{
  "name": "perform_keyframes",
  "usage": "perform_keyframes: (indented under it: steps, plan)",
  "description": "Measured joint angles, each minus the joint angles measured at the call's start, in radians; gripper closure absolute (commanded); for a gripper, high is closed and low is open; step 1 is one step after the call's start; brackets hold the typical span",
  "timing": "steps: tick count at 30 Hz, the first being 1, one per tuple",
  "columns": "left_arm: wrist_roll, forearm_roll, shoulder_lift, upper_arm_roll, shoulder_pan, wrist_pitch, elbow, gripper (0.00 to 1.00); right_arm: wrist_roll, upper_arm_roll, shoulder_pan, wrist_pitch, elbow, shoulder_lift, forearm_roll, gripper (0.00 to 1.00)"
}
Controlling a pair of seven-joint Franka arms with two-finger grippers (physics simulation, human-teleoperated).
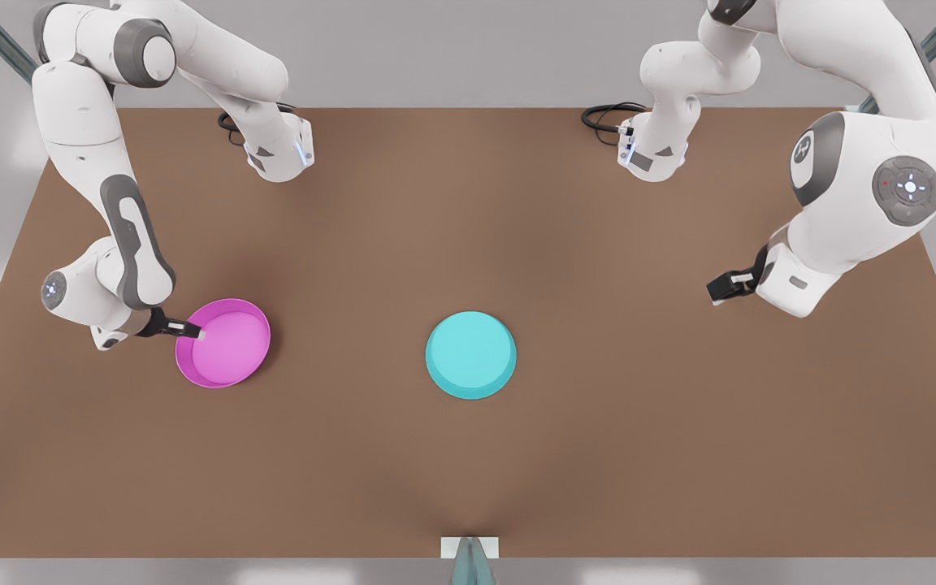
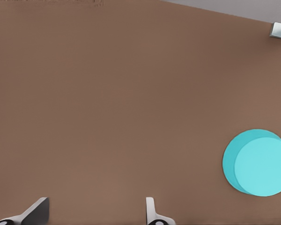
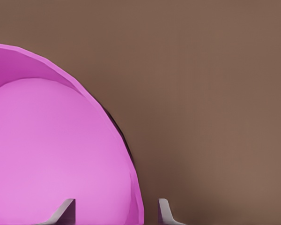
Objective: Flip the blue plate over with the left arm, and stack the pink plate on top of the blue plate with the right arm
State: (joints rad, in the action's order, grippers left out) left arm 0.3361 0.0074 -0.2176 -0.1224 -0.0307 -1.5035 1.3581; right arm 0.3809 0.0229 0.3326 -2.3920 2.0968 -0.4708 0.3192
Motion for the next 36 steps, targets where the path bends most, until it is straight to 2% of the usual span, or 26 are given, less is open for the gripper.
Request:
perform_keyframes:
  steps: [6,14,24,36]
  plan:
    - [-0.065,-0.001,-0.003,0.000,0.001,-0.002,0.000,0.00,0.016,0.001,0.002,0.012,-0.009,-0.007,-0.001,0.79]
    - [-0.123,0.000,-0.007,0.000,0.002,-0.004,0.000,0.00,0.040,0.019,-0.001,0.058,-0.064,0.004,-0.001,0.79]
    - [-0.167,0.001,-0.007,0.001,0.001,-0.004,-0.001,0.00,0.054,0.207,-0.008,0.135,-0.103,0.037,0.084,0.79]
    - [-0.197,0.003,-0.017,0.004,0.001,-0.021,0.000,0.00,-0.029,0.230,-0.355,0.176,-0.108,0.104,0.225,0.79]
